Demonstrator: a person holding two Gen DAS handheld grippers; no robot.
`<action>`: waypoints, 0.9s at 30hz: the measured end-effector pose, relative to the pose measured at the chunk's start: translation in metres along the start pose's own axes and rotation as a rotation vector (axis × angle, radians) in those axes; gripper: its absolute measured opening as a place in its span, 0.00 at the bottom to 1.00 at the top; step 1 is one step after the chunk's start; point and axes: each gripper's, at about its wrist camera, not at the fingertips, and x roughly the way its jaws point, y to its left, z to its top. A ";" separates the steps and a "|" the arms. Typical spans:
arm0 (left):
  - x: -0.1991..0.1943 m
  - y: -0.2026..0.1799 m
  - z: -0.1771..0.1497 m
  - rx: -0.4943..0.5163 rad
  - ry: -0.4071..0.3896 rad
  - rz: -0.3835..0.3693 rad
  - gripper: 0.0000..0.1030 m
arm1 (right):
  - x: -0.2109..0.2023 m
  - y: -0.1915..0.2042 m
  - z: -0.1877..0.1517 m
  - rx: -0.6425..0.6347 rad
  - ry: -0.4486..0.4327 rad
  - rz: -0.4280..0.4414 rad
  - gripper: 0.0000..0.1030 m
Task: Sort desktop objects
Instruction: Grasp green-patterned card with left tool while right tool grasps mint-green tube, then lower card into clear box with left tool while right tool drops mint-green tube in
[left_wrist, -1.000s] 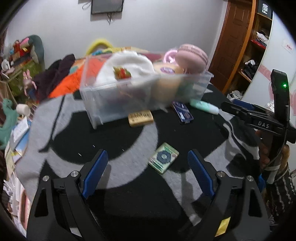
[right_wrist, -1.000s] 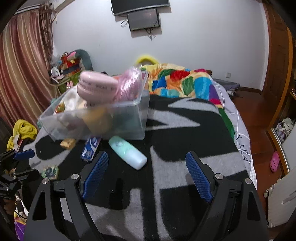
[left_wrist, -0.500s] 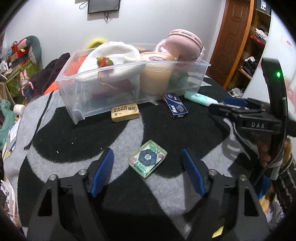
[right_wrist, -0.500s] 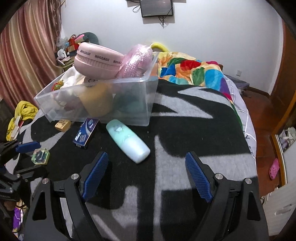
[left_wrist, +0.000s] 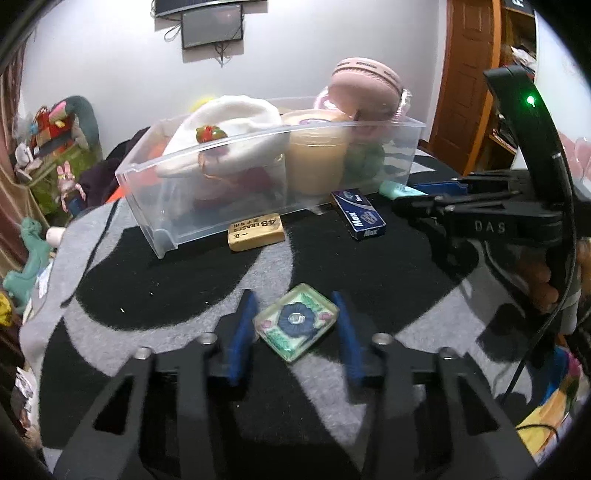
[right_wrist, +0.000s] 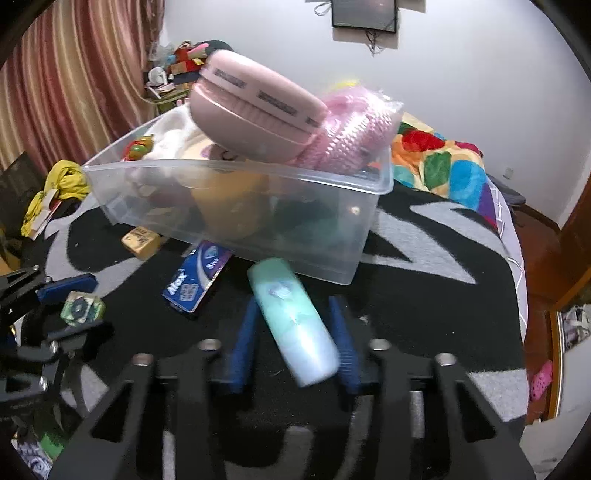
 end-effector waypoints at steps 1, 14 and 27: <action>-0.001 0.000 0.000 0.008 0.000 0.003 0.39 | -0.002 0.000 0.000 -0.006 0.005 0.005 0.22; -0.029 0.020 0.006 -0.055 -0.065 0.040 0.39 | -0.041 0.019 -0.005 -0.017 -0.049 0.097 0.22; -0.046 0.061 0.040 -0.178 -0.135 0.016 0.39 | -0.060 0.045 0.017 -0.032 -0.142 0.151 0.22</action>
